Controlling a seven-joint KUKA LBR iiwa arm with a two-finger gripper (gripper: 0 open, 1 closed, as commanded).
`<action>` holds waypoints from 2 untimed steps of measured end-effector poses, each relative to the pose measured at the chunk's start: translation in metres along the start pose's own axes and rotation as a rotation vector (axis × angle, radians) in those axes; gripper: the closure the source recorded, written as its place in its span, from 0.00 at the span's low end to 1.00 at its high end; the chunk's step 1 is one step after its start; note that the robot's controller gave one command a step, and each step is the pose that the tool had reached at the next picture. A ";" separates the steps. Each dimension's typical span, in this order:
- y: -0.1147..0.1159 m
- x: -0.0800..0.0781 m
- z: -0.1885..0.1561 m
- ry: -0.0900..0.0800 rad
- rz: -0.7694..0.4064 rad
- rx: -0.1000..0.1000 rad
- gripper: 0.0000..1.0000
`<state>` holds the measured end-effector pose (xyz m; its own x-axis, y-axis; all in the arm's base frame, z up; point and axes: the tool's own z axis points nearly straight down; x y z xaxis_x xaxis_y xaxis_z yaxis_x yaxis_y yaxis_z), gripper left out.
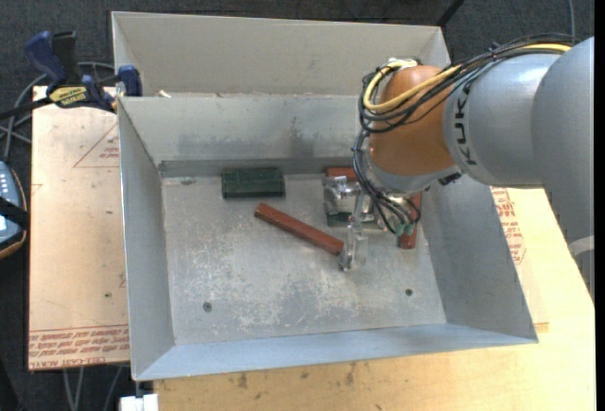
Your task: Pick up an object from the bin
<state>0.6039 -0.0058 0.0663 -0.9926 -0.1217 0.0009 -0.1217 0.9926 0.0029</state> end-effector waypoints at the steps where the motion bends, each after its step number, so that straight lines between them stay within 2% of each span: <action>1: -0.001 -0.001 -0.005 -0.004 0.000 0.002 1.00; 2: 0.032 -0.002 -0.121 -0.011 -0.194 0.003 1.00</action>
Offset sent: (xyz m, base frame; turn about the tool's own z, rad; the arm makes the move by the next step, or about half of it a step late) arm 0.0000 0.0000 0.0000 0.0000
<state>0.6019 0.0262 0.1878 -0.9504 -0.3107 -0.0107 -0.3107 0.9505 -0.0010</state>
